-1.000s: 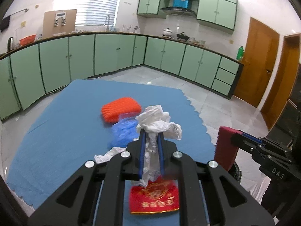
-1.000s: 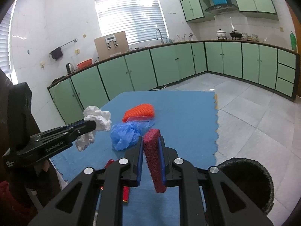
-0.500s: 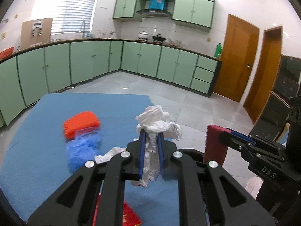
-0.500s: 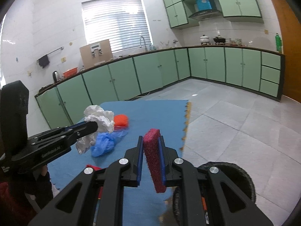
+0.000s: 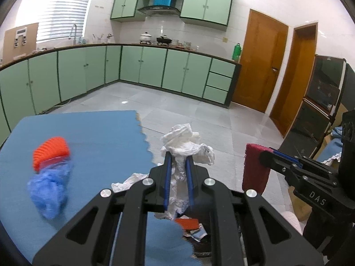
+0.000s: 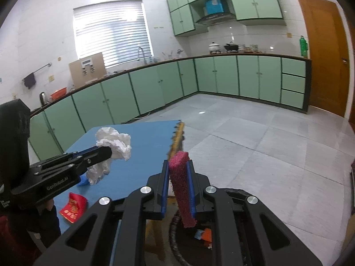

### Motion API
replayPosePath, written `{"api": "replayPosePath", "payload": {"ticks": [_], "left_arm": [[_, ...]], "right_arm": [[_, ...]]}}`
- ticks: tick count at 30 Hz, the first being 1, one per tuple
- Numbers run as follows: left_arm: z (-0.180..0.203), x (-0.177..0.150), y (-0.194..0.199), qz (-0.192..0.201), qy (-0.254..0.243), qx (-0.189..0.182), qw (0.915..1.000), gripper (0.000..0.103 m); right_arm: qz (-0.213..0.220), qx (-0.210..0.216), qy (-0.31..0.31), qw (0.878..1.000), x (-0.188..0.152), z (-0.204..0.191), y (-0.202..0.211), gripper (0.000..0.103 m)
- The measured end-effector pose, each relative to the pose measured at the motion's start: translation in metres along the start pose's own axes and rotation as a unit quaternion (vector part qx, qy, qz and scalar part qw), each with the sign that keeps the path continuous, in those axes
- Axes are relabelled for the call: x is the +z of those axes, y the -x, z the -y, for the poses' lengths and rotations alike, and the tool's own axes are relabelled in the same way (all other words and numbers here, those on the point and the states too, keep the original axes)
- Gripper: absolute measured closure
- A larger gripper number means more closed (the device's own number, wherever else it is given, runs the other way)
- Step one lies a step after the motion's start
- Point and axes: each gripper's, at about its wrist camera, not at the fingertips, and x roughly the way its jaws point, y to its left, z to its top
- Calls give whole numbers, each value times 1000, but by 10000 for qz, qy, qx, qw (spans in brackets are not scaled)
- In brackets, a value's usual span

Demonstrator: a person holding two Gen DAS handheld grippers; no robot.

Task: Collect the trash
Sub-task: 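Carry the tissue and scouring pad over the bin and open both tools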

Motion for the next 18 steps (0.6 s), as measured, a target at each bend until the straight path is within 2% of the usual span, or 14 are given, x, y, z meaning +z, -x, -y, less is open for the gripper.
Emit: {"api": "replayPosePath", "payload": {"ticks": [10, 18], "left_arm": [[47, -9, -57, -250, -210, -396, 9987, 91], [72, -24, -105, -471, -274, -534, 9971, 91]], "right_arm": [[-120, -363, -289, 9989, -4, 50, -11, 88], [-313, -526, -471, 9970, -13, 84, -31, 88]]}}
